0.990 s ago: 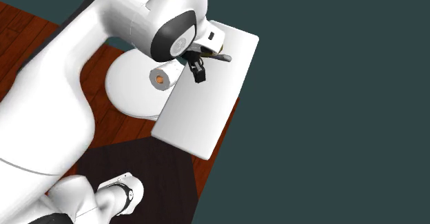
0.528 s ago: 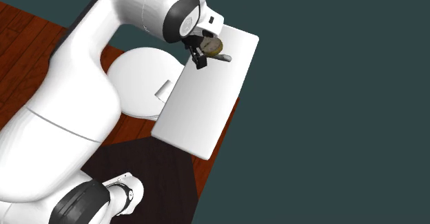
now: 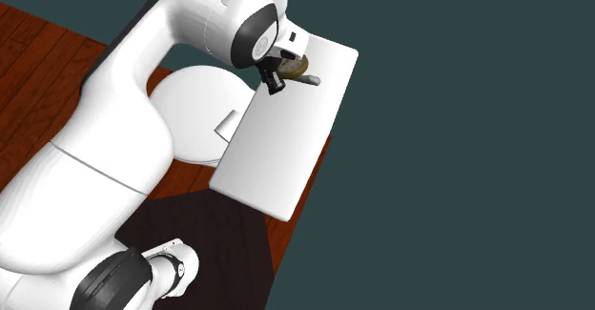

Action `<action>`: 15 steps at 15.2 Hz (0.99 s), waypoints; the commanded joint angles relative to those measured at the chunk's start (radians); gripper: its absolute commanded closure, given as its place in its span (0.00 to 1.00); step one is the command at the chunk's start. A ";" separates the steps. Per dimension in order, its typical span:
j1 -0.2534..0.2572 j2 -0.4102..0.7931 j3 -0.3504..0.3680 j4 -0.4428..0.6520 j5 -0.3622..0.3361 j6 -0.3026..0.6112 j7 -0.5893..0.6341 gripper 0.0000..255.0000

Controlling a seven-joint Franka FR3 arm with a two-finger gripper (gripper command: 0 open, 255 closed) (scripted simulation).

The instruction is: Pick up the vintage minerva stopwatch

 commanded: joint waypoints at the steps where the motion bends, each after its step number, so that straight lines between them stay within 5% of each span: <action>1: 0.000 0.000 0.000 -0.001 0.000 0.001 0.000 1.00; 8: -0.001 -0.001 0.000 -0.004 0.000 0.003 -0.001 1.00; 15: 0.012 0.009 0.002 0.105 -0.003 -0.096 0.000 1.00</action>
